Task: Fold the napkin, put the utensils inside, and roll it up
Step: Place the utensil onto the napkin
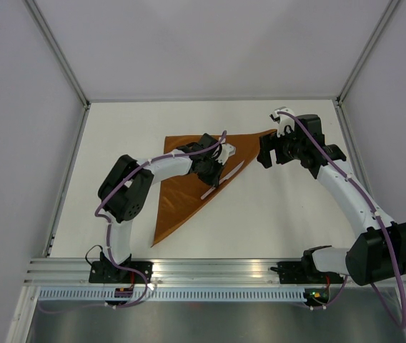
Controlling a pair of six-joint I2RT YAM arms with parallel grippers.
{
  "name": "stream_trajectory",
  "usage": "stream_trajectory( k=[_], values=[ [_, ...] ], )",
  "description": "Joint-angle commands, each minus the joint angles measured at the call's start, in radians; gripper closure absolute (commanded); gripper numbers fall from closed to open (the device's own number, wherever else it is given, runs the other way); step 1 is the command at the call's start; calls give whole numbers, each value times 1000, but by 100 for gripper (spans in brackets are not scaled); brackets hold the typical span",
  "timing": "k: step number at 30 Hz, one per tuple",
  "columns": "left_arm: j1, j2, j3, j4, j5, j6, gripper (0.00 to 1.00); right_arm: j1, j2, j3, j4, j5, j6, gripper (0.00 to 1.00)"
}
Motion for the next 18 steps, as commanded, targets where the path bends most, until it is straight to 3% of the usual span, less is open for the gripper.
stream_trajectory(
  k=[1,7,14,18],
  values=[
    [-8,-11,29,24,11,-33,89,4,4,0,18,14,2,5],
    [-9,-28,30,19,0,-35,80,4,5,-1,18,12,2,5],
    [-12,-59,30,16,-11,-35,59,4,7,0,18,9,0,5],
    [-12,-90,30,16,-15,-35,52,2,8,0,18,8,2,5]
  ],
)
